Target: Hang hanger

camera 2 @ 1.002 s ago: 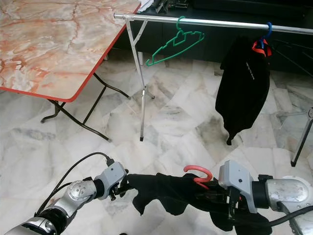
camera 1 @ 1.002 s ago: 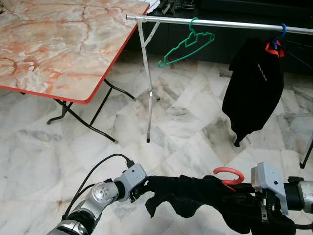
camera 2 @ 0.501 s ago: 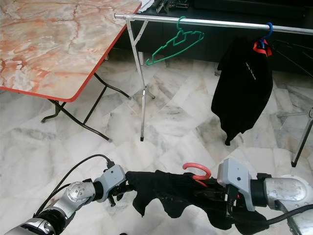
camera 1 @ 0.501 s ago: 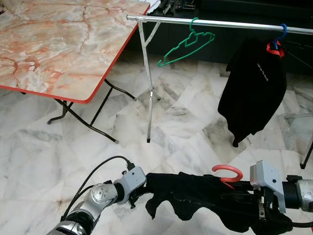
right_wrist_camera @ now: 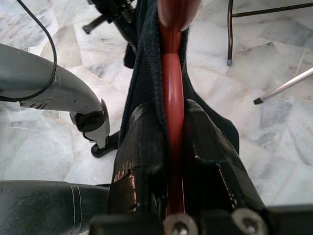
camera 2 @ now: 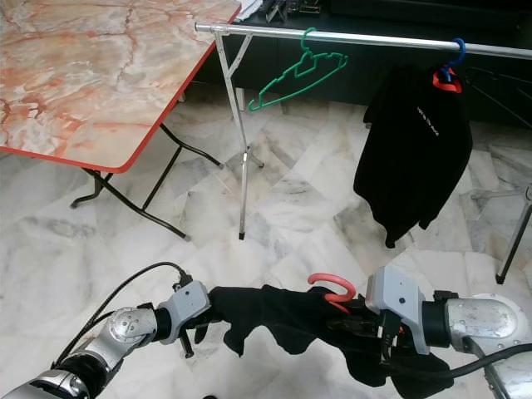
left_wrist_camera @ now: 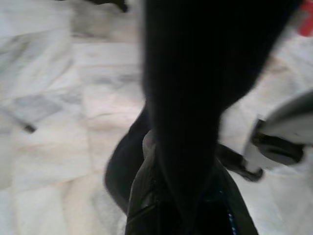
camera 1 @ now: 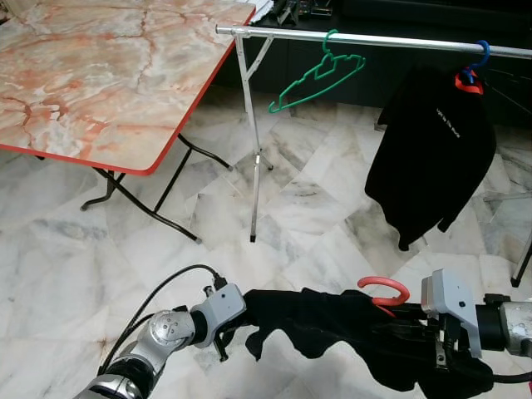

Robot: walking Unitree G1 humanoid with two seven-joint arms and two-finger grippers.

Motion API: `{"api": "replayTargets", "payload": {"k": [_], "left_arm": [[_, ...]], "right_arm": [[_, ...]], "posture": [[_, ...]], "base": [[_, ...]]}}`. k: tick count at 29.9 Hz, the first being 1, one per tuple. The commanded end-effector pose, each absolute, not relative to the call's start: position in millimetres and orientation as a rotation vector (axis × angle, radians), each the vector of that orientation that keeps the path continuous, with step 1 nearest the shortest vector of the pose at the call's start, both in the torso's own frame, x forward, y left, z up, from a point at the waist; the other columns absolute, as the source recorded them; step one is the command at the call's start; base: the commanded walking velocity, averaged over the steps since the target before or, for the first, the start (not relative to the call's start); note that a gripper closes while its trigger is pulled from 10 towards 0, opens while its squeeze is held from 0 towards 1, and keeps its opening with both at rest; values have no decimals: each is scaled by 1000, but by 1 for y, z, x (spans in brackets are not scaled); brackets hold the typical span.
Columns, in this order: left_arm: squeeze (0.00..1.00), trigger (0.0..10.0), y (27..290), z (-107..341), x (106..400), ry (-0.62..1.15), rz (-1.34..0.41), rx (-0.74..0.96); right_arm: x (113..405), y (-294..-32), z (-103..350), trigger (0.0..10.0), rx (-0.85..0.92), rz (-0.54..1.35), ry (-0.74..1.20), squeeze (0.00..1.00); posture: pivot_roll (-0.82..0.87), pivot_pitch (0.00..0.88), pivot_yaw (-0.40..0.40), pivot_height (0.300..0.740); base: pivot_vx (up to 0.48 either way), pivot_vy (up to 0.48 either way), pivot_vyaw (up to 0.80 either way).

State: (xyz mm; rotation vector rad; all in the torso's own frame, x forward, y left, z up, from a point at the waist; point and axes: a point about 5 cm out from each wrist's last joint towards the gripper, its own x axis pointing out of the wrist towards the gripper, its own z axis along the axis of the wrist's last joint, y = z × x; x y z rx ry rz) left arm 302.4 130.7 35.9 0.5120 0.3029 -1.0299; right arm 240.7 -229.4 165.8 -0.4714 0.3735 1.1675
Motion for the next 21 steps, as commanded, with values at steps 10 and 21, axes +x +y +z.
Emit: {"api": "replayTargets", "payload": {"k": [10, 21], "left_arm": [[0, 0, 136, 28, 286, 330, -1195, 550], [0, 0, 139, 25, 291, 361, -1083, 552]], "right_arm": [[240, -221, 172, 10000, -481, 1184, 333, 0], [240, -224, 175, 10000, -492, 1149, 322, 0]], "posture": [[-56, 308, 77, 740], [-57, 320, 88, 740]], "base": [[0, 0, 0], [0, 0, 0]]}}
